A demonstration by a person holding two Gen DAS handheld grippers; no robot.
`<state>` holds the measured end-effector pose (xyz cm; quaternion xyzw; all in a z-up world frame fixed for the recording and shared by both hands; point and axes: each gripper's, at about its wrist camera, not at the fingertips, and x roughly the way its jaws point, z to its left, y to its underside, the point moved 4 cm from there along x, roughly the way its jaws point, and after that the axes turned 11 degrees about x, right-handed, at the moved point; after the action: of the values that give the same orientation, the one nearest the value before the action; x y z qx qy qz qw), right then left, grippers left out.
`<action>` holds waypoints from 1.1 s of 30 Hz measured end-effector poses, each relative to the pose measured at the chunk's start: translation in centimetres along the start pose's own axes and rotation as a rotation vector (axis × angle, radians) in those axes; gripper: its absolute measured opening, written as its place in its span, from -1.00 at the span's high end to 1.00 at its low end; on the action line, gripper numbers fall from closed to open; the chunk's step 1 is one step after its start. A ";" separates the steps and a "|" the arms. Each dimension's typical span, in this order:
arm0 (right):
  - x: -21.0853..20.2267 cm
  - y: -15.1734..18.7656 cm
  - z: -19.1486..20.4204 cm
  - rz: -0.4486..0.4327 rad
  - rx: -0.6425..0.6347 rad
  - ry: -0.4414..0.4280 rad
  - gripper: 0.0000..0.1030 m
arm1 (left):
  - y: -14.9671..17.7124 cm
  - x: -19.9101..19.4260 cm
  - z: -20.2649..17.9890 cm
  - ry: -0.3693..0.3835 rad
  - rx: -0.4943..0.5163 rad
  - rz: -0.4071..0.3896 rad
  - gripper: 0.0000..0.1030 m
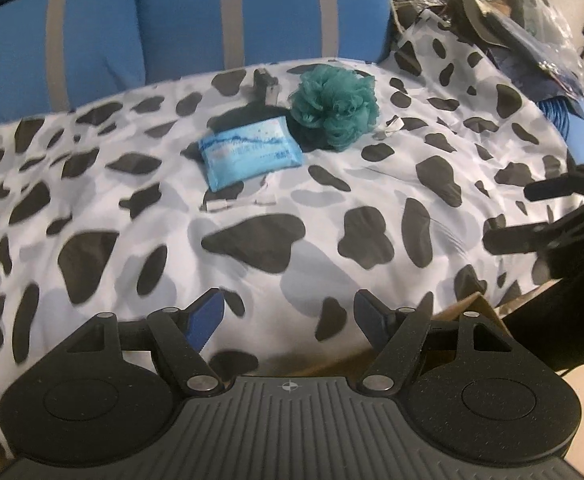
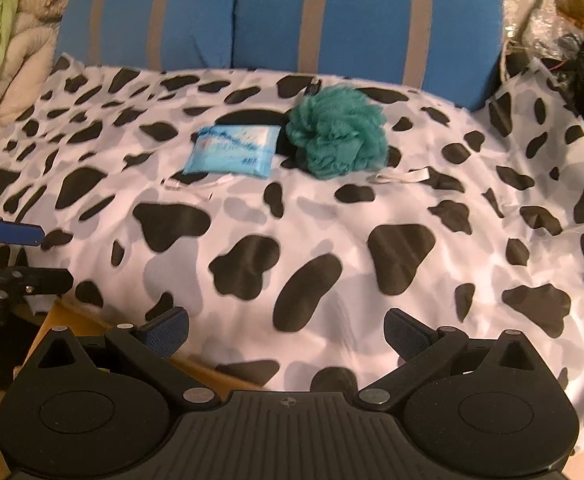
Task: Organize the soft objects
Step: 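Move both tools from the box back toward the items on the bed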
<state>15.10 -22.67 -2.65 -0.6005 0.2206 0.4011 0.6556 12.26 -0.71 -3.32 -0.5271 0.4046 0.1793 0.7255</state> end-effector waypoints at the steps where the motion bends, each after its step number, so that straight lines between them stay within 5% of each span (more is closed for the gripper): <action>1: 0.0 -0.2 -0.1 -0.005 0.006 -0.001 -1.00 | -0.2 0.3 0.1 0.002 0.019 -0.007 -0.38; 20: 1.8 -4.0 -2.8 -0.061 0.014 0.055 -1.00 | -2.5 5.3 1.4 -0.019 0.286 -0.022 -0.36; 33: 4.3 -6.9 -5.0 -0.063 0.019 0.089 -1.00 | -4.8 9.7 3.4 0.004 0.422 -0.006 -0.05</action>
<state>24.06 -26.06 -2.68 -0.6181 0.2343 0.3510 0.6632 22.85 -1.04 -7.43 -0.3650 0.4331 0.0876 0.8195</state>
